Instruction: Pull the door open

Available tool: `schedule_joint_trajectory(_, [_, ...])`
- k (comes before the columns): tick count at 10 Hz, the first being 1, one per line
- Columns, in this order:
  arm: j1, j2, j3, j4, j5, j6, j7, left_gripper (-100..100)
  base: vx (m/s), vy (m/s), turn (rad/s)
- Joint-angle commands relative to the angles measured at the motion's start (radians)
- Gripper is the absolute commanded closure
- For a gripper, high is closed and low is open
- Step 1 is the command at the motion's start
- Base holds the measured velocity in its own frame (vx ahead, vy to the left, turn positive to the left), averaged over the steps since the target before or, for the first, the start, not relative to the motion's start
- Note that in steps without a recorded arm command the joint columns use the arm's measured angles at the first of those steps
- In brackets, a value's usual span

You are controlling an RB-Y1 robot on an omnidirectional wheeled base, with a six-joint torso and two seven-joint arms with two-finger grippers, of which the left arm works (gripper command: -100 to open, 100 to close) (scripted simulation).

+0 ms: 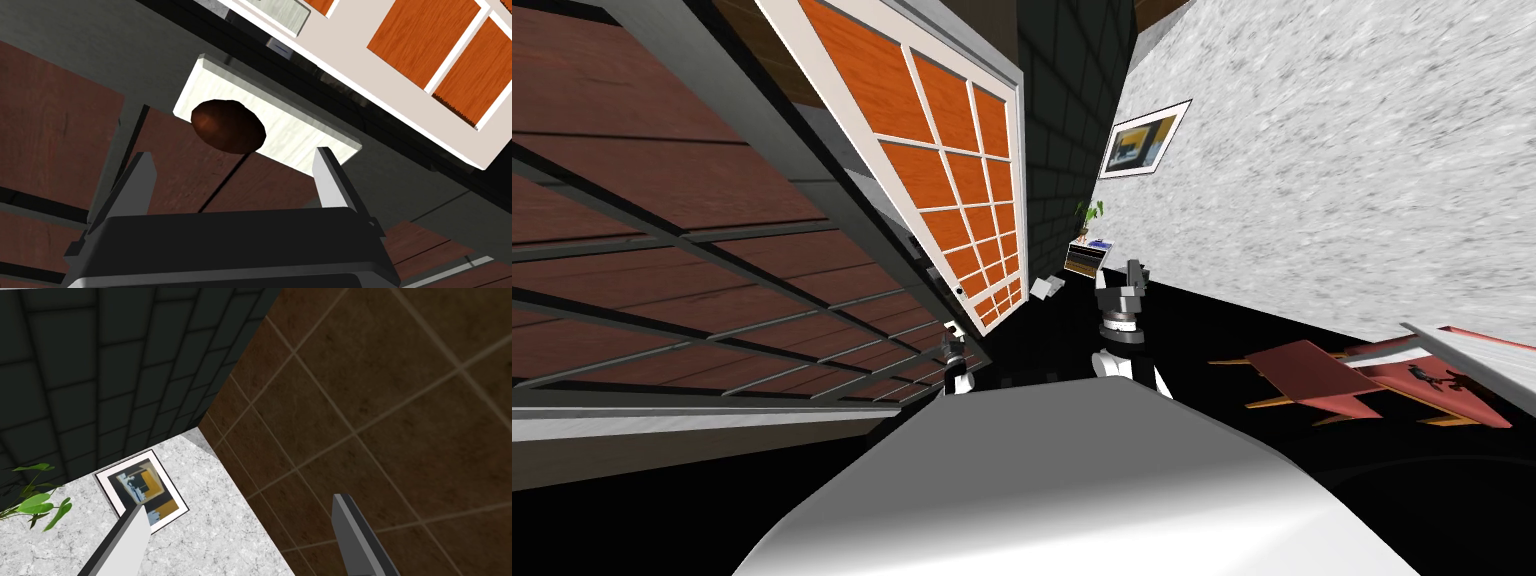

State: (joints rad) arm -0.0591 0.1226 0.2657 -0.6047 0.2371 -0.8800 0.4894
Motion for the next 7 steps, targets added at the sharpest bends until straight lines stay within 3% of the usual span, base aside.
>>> schedule_joint_trajectory(1, [-0.002,-0.001,-0.003,0.001,0.008,0.000,0.035,-100,-0.047,0.019,-0.027])
schedule_joint_trajectory(7, [-0.018,-0.007,-0.025,0.002,0.066,-0.001,0.194,-100,-0.051,0.022,-0.052])
